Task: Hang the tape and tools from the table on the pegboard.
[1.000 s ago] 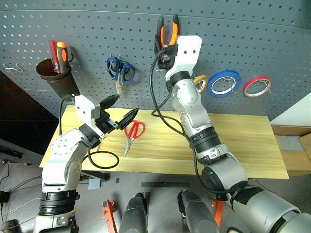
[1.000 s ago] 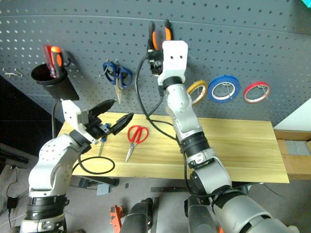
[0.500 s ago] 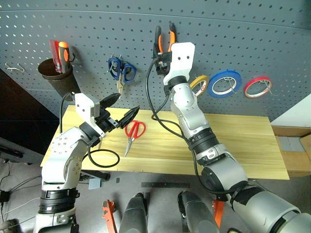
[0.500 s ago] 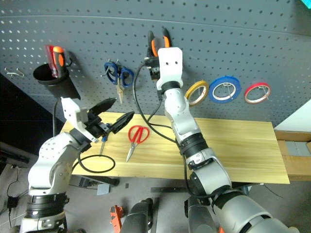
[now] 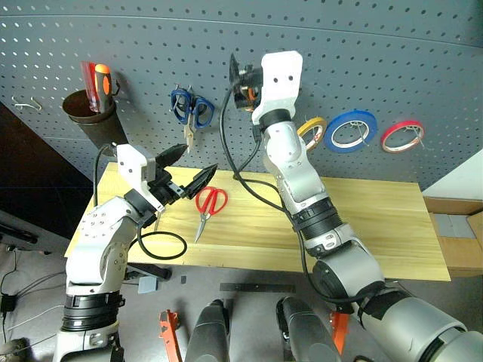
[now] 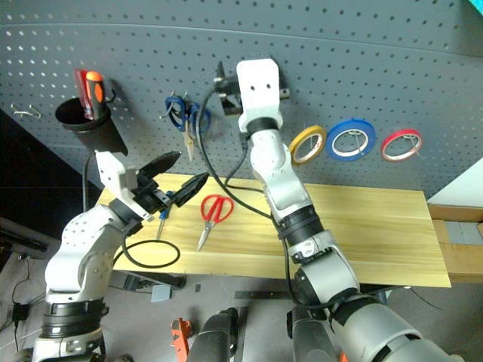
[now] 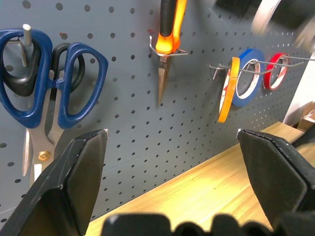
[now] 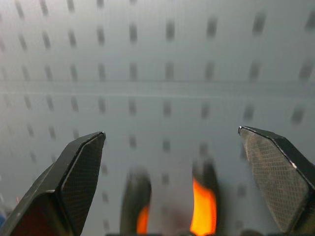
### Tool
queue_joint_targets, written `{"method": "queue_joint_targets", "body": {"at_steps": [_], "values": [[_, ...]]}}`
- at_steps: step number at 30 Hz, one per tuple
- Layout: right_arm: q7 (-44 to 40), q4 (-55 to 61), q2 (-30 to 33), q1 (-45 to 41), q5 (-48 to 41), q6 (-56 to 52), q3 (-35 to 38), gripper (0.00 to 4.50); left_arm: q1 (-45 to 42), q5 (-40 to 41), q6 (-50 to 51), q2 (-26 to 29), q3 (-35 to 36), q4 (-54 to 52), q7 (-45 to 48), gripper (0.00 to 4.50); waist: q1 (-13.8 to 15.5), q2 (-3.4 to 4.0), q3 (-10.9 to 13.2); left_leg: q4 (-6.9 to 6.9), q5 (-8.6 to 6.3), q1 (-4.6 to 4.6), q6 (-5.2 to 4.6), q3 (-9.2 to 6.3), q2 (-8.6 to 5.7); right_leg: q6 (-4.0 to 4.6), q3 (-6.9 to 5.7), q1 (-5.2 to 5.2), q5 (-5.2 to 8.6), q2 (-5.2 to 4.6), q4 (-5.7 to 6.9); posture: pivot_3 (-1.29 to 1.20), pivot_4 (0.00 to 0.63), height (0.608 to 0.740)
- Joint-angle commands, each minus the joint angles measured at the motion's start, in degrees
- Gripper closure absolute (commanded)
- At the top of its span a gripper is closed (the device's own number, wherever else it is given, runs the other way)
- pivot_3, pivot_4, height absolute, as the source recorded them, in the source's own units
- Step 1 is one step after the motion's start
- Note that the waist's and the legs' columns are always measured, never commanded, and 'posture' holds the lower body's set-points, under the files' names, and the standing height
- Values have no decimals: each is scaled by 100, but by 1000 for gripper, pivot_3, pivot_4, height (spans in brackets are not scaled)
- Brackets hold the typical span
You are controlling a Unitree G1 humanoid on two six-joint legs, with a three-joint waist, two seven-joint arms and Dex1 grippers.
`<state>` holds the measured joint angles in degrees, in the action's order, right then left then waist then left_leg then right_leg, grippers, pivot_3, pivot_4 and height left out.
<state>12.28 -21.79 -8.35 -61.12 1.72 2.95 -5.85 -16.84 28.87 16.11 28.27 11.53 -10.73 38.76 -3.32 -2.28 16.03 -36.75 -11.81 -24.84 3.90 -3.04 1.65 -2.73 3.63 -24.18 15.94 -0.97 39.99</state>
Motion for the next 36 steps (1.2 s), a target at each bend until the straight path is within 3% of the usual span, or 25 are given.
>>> {"method": "queue_joint_targets", "body": {"at_steps": [1,7,12,15,17,24,36], "values": [[-308,1137,-69,-15,-464,-470,245,37,-16,-48,-60,-73,-6,-75,-125,0,0,0,0,0,0,0,0,0,0,0,0,0,0,0,0,-36,193,740],[-1332,2467,400,500,-1746,-2029,617,37,269,-264,281,-72,-155,-138,-400,0,-2,0,-8,-2,-1,1,-2,-3,1,0,-1,5,0,0,-1,-44,205,740],[-2513,3976,1570,1771,-3486,-4488,715,37,628,-881,1366,53,-502,-217,-1227,0,12,1,-12,-4,-3,0,-6,-11,2,0,-2,12,0,-7,-5,-49,220,740],[-3193,4676,2693,2599,-3938,-5678,354,37,736,-1001,1886,22,-736,-108,-1356,0,1,2,-12,-6,-3,-2,-6,-9,-1,0,0,10,1,-5,-3,-63,230,740],[-3288,4974,3014,2947,-4132,-6081,276,37,692,-1135,2296,-31,-839,14,-1603,0,-2,3,-13,-8,-3,0,-7,-9,-3,-1,0,12,2,1,-4,-71,234,740],[-2943,5392,2790,3223,-4294,-6597,149,37,97,-1558,3093,-350,-1255,1109,-2012,0,-153,4,-13,-20,-2,7,-8,-7,5,-2,11,14,2,23,4,-92,245,740],[-2753,5656,2711,3348,-4209,-7019,-22,37,-747,-2006,2605,-804,-1260,2840,-2305,0,-149,3,-13,-18,-3,2,-8,-8,-1,-3,7,14,2,15,-2,-125,260,740]]}}
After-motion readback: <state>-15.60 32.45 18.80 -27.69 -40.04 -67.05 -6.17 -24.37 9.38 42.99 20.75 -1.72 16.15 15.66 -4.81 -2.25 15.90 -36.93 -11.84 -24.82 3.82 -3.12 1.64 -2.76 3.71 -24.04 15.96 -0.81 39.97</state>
